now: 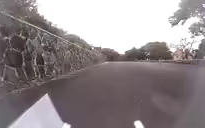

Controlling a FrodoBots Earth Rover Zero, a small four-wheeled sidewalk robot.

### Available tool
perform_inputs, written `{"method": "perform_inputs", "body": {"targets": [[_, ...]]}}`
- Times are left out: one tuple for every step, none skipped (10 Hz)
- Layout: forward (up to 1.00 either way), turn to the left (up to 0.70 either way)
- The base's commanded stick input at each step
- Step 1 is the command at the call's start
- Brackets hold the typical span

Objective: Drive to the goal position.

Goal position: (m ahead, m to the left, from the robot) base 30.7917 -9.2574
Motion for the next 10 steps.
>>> {"method": "perform_inputs", "body": {"targets": [[1.0,-0.13],[1.0,-0.29],[1.0,-0.02],[1.0,-0.1],[1.0,-0.18],[1.0,-0.27],[1.0,-0.14],[1.0,-0.01],[1.0,-0.14],[1.0,-0.3]]}}
